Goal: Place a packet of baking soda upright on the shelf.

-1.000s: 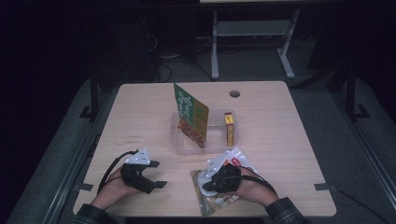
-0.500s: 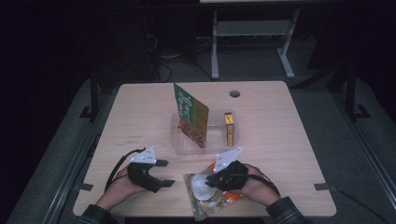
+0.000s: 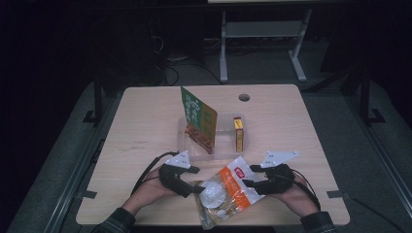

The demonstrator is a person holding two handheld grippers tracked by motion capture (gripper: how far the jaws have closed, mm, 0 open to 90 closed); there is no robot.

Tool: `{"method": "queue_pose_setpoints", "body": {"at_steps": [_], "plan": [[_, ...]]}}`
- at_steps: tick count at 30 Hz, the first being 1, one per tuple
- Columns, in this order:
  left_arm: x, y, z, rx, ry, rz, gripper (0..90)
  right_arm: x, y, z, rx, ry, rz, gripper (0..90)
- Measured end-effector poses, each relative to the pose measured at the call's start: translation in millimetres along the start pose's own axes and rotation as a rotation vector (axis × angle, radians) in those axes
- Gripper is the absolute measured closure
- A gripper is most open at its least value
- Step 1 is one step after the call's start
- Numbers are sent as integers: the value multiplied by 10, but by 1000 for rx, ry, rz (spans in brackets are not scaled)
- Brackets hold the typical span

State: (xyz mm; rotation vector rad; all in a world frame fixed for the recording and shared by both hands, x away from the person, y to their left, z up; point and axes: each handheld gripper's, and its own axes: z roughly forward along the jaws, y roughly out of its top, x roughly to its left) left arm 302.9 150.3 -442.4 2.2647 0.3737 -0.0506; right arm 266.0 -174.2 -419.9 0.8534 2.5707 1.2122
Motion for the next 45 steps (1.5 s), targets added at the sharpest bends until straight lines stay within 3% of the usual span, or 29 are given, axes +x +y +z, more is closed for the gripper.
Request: {"method": "queue_pose_setpoints", "body": {"at_steps": [8, 15, 19, 26, 30, 37, 41, 45], "plan": [[21, 93, 266, 48, -65, -10, 415, -24, -58, -51, -4, -9, 19, 394], [37, 138, 425, 67, -134, -31, 441, -33, -60, -50, -3, -6, 19, 396], [32, 147, 473, 73, -195, -33, 599, -37, -56, -57, -12, -14, 11, 399], [-27, 171, 418, 65, -168, -4, 871, -54, -48, -93, -37, -25, 16, 397], [-85, 170, 351, 36, -144, -5, 890, -63, -43, -132, -75, -4, 39, 375], [-203, 191, 187, -27, -149, 23, 895, -48, -25, -165, -123, 24, 35, 355], [-229, 191, 56, -50, -125, 37, 895, -43, -13, -181, -139, 39, 39, 336], [-218, 195, -87, -104, -88, 23, 896, -37, -9, -177, -152, 68, 43, 302]]}}
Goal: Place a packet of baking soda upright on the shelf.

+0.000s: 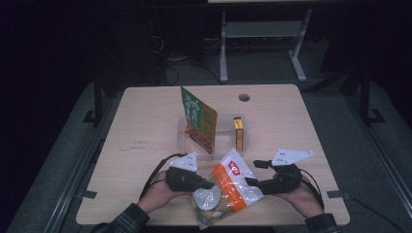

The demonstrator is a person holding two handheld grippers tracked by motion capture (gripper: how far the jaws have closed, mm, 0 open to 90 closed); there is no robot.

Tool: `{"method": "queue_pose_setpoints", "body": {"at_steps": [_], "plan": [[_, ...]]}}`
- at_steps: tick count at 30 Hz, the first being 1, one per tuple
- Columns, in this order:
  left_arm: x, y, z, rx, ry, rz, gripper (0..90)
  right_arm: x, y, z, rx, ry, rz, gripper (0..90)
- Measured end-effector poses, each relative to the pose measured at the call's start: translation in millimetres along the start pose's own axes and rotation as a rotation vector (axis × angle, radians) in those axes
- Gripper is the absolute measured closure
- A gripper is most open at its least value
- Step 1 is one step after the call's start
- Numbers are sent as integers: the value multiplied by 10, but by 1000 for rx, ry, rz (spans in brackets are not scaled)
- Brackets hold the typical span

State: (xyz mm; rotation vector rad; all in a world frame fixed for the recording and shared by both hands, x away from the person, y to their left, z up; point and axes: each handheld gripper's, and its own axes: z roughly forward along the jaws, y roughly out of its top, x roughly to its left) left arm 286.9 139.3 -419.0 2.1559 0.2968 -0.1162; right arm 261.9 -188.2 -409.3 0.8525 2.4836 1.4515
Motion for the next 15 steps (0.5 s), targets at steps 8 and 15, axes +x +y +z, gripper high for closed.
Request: {"method": "queue_pose_setpoints", "body": {"at_steps": [8, 15], "plan": [[15, 53, -273, -84, 72, 20, 898, 6, 19, 32, -24, 33, 10, 267], [18, 75, -452, -138, 141, 20, 899, 2, 34, 53, -53, 67, 31, 256]]}}
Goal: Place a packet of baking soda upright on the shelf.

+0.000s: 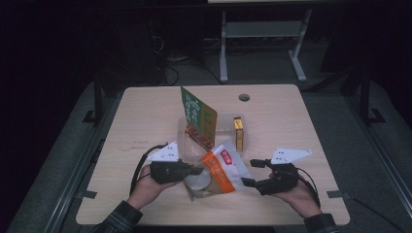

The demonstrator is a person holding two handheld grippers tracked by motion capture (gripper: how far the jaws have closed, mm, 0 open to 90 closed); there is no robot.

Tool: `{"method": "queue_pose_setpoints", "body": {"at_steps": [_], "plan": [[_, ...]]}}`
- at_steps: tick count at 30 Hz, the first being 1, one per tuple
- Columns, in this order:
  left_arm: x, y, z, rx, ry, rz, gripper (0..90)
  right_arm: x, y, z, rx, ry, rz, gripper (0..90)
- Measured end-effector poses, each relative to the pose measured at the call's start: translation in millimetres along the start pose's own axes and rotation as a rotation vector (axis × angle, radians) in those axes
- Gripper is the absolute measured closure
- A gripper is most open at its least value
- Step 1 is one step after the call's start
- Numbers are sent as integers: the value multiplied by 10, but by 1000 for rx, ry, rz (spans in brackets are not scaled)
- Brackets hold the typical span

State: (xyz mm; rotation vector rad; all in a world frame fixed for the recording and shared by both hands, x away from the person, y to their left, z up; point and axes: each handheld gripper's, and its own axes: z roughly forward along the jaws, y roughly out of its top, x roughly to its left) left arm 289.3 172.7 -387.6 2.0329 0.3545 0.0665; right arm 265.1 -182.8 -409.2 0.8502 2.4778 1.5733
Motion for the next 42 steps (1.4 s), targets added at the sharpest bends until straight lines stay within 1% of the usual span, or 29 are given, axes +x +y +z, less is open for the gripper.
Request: {"method": "queue_pose_setpoints", "body": {"at_steps": [3, 6, 7, 10, 11, 13, 14, 15, 18, 19, 21, 22, 23, 25, 26, 27, 28, 29, 31, 32, 33, 34, 35, 36, 37, 38, 40, 41, 42], "plan": [[37, 24, -80, -32, 21, -5, 899, 7, 25, 39, -17, 23, 4, 257], [56, 37, -147, -67, 40, -19, 899, 15, 68, 96, -40, 44, 3, 257], [66, 39, -164, -75, 39, -29, 899, 17, 87, 117, -50, 54, 12, 259], [89, 36, -200, -95, 49, -42, 899, 4, 160, 208, -99, 85, 29, 296], [89, 36, -200, -95, 49, -42, 899, 4, 160, 208, -99, 85, 29, 296], [99, 33, -218, -102, 52, -49, 899, -5, 210, 295, -110, 114, 27, 337], [102, 32, -221, -110, 51, -53, 899, 5, 235, 367, -115, 136, 33, 412], [104, 31, -221, -112, 49, -57, 899, 10, 242, 394, -114, 143, 32, 436], [107, 32, -216, -114, 45, -60, 898, 37, 276, 484, -106, 171, 31, 582], [108, 31, -213, -111, 49, -55, 898, 45, 286, 503, -108, 178, 31, 645], [112, 23, -201, -113, 48, -62, 898, 54, 312, 525, -120, 205, 24, 794], [120, 18, -202, -109, 51, -63, 898, 62, 327, 529, -127, 214, 20, 848], [129, 10, -200, -117, 47, -76, 898, 64, 339, 528, -131, 226, 23, 885], [145, 2, -190, -118, 51, -77, 897, 65, 352, 522, -136, 240, 19, 897], [147, 1, -181, -107, 52, -76, 897, 69, 354, 520, -133, 252, 19, 898], [147, 1, -181, -107, 52, -76, 896, 74, 357, 521, -131, 264, 18, 899], [160, -11, -138, -94, 54, -82, 896, 82, 360, 519, -125, 278, 14, 899], [165, -18, -115, -88, 50, -84, 896, 96, 367, 518, -126, 285, 4, 900], [168, -20, -72, -81, 39, -90, 894, 126, 386, 507, -119, 310, 3, 900], [166, -18, -51, -74, 34, -82, 893, 140, 398, 502, -125, 317, -2, 900], [162, -15, -24, -70, 21, -83, 891, 151, 409, 492, -132, 323, -4, 900], [159, -13, -4, -69, 10, -88, 887, 153, 421, 483, -144, 342, 2, 900], [145, -10, 20, -65, 5, -83, 883, 156, 428, 474, -147, 350, 5, 900], [128, -7, 51, -53, 7, -77, 876, 153, 440, 466, -158, 355, -8, 900], [128, -7, 51, -53, 7, -77, 858, 155, 449, 446, -161, 360, -10, 900], [120, -12, 103, -25, 8, -72, 829, 157, 456, 430, -166, 361, -16, 900], [114, -25, 147, -14, -3, -77, 787, 163, 458, 403, -166, 362, -18, 900], [112, -25, 161, -10, -3, -74, 776, 165, 453, 389, -165, 361, -15, 900], [101, -22, 168, -5, 6, -71, 748, 164, 449, 373, -165, 363, -14, 900]]}}
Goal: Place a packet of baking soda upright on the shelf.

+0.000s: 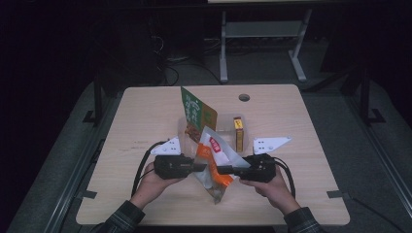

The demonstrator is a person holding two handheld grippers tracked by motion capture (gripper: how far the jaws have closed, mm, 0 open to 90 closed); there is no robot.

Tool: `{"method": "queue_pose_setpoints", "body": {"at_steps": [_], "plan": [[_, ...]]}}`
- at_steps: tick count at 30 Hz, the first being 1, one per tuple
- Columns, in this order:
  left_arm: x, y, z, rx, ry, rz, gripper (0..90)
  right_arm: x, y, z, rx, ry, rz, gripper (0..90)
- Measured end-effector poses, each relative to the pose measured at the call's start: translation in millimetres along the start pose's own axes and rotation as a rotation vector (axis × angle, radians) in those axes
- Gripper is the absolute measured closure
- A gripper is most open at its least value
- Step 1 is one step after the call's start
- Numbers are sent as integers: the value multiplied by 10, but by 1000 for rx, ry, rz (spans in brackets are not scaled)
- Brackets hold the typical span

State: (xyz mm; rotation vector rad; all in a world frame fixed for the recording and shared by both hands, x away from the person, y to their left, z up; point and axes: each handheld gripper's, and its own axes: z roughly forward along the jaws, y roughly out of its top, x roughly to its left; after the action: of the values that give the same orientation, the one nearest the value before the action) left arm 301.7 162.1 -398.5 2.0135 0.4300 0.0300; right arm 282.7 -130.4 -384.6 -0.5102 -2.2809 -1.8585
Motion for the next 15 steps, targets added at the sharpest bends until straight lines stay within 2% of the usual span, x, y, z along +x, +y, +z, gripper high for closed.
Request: {"method": "queue_pose_setpoints", "body": {"at_steps": [3, 4, 5, 8, 15], "plan": [[-8, -3, 6, 19, 16, 20, 667, 28, 14, -54, 11, -6, -14, 900], [-5, -6, 1, 30, 25, 23, 614, 37, 22, -76, 20, -17, -26, 900], [1, -13, -10, 28, 20, 20, 581, 42, 28, -101, 23, -25, -35, 900], [17, -35, -55, 33, 39, 14, 510, 56, 32, -179, 52, -58, -47, 900], [73, -125, -151, 57, 66, -12, 428, 76, 72, -353, 76, -115, -81, 900]]}}
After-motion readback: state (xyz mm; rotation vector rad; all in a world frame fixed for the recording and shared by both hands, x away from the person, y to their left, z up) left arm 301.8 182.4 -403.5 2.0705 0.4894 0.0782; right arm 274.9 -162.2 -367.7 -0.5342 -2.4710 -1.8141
